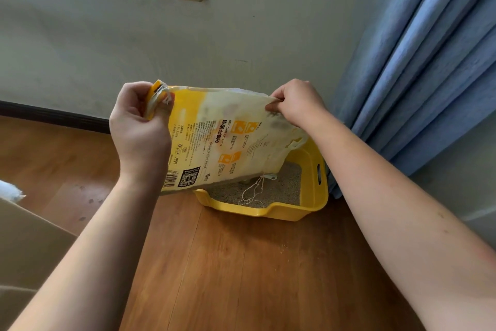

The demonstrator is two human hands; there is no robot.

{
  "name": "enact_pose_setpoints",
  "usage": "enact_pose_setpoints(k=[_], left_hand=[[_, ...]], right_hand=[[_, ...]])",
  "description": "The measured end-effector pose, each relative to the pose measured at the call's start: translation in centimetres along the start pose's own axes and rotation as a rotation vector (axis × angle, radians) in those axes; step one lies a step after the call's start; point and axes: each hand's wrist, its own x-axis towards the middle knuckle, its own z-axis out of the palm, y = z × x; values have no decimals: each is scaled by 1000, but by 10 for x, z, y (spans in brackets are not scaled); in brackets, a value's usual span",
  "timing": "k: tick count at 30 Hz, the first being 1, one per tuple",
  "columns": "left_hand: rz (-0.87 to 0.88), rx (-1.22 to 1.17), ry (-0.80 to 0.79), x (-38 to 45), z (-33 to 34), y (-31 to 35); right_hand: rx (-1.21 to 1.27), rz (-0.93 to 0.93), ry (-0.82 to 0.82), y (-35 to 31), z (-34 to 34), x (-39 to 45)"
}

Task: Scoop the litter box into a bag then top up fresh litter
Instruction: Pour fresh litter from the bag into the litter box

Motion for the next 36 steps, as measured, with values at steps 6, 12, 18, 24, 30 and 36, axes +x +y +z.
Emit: enact_pose_setpoints(k=[6,12,18,24,30,36], left_hand=[[-22,-6,11,-1,-5,-1],[12,-10,-2,-1,-8,7],[-18,-21,20,0,-17,7],[7,29,45,4,-30,8],[29,66,26,2,-30,6],[-50,88,58,1,-34,-6]], right_hand=[[-39,3,-38,-5,4,-2],[-30,7,-63,-6,-1,-10],[-33,-36,-44,-20,6,-4],[-17,-73,-55,-31,15,0],[5,-68,-40,-24,15,-5],[-8,-94,13,-27,4,-7]])
